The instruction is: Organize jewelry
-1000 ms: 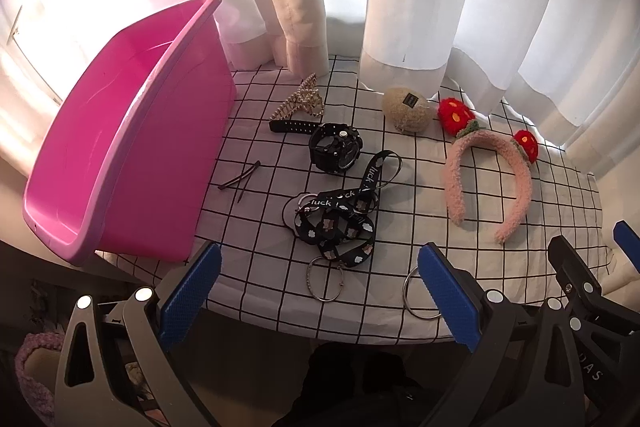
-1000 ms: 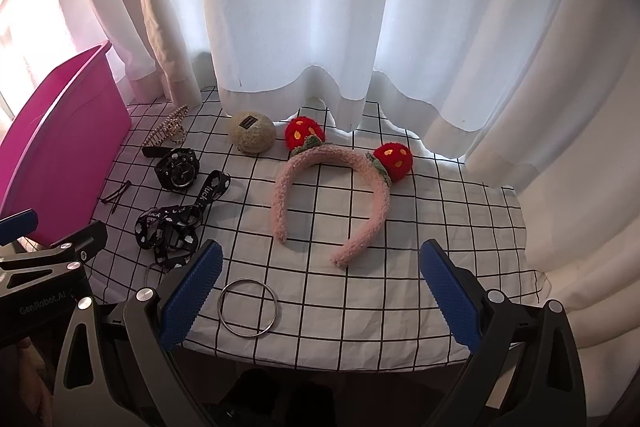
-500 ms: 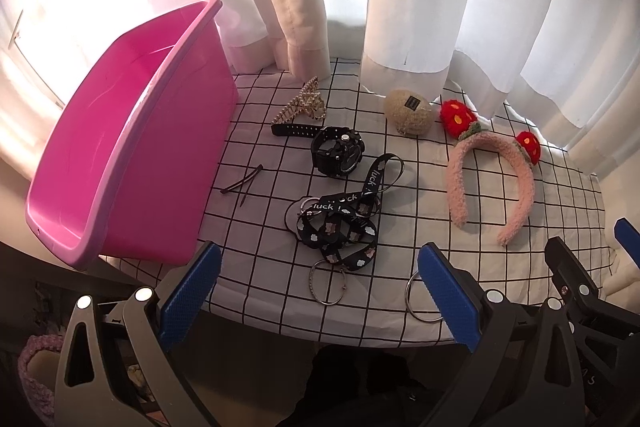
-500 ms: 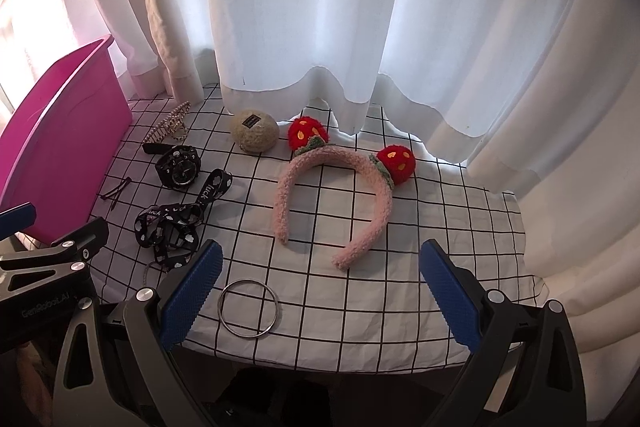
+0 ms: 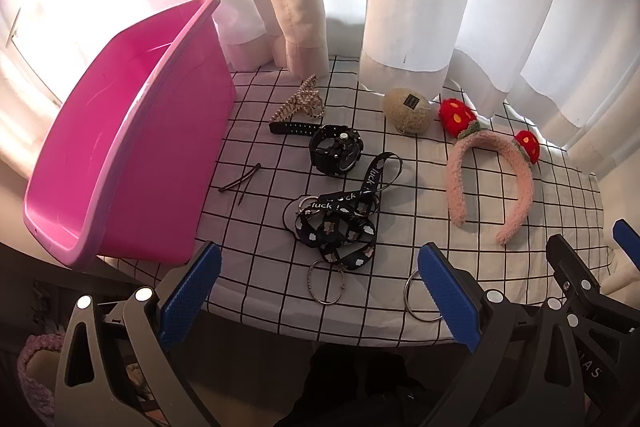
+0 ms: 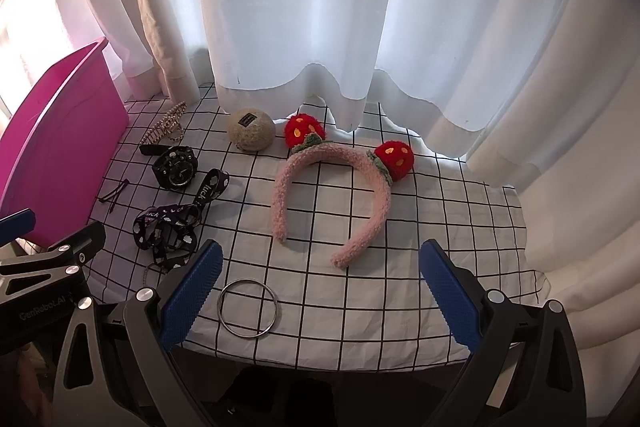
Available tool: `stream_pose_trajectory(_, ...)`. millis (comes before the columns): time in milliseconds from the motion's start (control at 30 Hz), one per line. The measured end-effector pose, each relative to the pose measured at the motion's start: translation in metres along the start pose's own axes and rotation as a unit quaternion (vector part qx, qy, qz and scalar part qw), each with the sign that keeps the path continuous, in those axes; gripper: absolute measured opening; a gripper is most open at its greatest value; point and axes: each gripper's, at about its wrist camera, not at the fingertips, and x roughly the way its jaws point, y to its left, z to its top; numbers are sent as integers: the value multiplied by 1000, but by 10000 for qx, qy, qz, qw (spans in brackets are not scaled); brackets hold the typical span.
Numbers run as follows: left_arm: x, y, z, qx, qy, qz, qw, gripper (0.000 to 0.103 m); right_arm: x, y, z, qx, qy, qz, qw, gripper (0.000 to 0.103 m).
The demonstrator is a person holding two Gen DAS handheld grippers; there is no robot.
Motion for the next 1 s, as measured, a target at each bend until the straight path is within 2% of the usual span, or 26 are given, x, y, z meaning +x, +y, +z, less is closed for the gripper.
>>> stream_pose_trajectory(1000, 3, 3, -2, 2, 53, -23, 10000, 97, -1, 2, -1, 2, 70, 126, 9999, 94)
